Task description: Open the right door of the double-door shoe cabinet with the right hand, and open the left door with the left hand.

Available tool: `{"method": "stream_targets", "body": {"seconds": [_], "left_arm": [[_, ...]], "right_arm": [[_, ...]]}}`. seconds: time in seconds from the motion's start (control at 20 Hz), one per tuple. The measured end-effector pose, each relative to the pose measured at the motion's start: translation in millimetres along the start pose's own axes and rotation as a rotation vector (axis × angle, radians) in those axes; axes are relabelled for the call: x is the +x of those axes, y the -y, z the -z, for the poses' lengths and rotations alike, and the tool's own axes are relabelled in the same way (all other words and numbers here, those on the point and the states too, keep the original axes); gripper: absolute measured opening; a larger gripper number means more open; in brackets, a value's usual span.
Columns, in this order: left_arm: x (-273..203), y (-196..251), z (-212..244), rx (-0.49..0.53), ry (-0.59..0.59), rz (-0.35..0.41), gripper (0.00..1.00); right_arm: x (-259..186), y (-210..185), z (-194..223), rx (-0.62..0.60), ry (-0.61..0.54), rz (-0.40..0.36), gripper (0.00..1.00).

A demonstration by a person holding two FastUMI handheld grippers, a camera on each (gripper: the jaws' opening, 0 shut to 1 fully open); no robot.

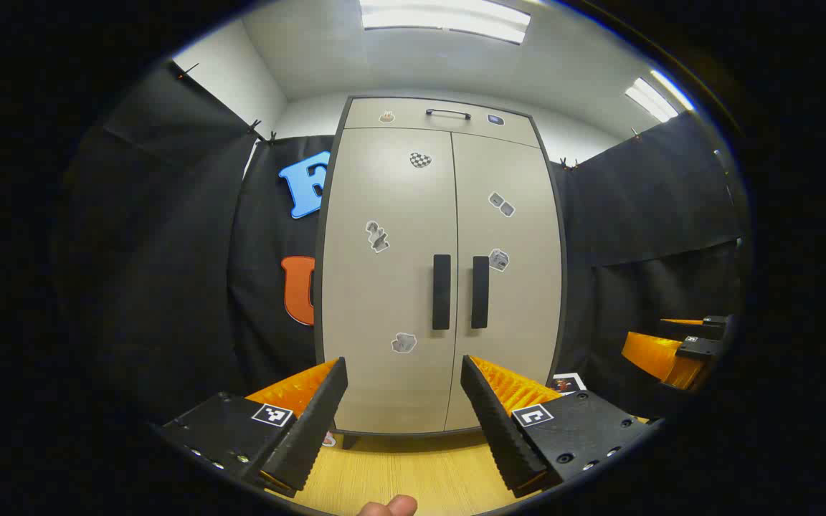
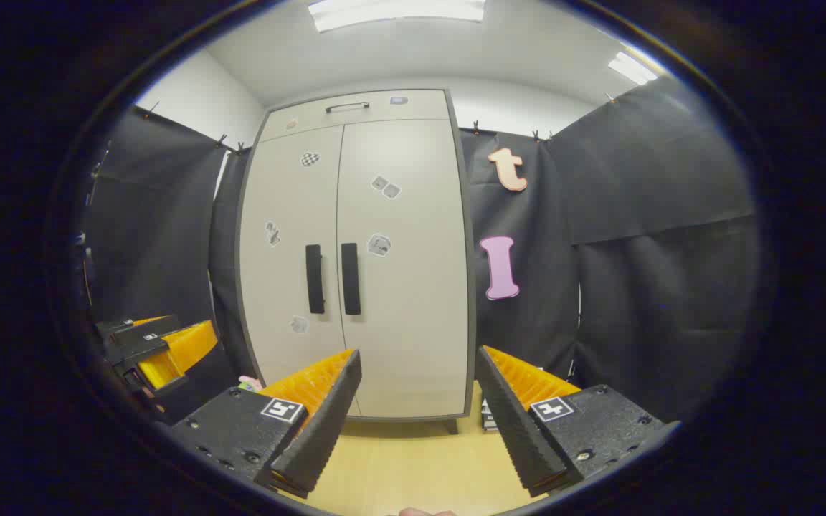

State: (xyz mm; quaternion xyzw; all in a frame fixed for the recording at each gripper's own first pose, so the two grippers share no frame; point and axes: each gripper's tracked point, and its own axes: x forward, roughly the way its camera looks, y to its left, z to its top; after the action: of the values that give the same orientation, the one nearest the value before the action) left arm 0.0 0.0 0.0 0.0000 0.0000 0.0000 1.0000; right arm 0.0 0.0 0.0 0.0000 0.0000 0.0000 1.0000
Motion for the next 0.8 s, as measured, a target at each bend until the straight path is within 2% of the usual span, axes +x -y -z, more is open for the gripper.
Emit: {"method": "stream_targets", "body": {"seconds": [0.1,0.15,0.2,0.25,0.35,0.4,0.5,0.8], "left_arm": [[0,2,2,-0.013,-0.005,0.004,0.95],[0,3,4,-0.020,-0.012,0.009,0.95],[1,4,5,-0.022,-0.015,0.012,0.95],[2,2,5,-0.019,-0.019,0.008,0.95],[4,-1,3,-0.006,-0.013,-0.005,0.95],[5,-1,1,-0.004,-0.006,-0.007,0.95],[7,4,-2,-0.016,0.002,0.007,0.95],[15,1,0,-0.003,-0.008,0.001,0.95]], "right_arm": [[0,-2,1,0.004,-0.006,-0.005,0.96],[-1,-3,2,0.002,-0.009,-0.007,1.00],[-2,-3,1,0.000,-0.005,-0.009,0.96],[-2,-3,-1,0.000,0.004,-0.007,1.00],[0,-4,-4,-0.008,0.010,-0.007,0.96],[1,-5,-4,-0.013,0.007,-0.008,1.00],[3,-5,-6,-0.013,0.006,-0.008,0.96],[7,-5,-5,-0.011,0.001,0.007,1.00]]}}
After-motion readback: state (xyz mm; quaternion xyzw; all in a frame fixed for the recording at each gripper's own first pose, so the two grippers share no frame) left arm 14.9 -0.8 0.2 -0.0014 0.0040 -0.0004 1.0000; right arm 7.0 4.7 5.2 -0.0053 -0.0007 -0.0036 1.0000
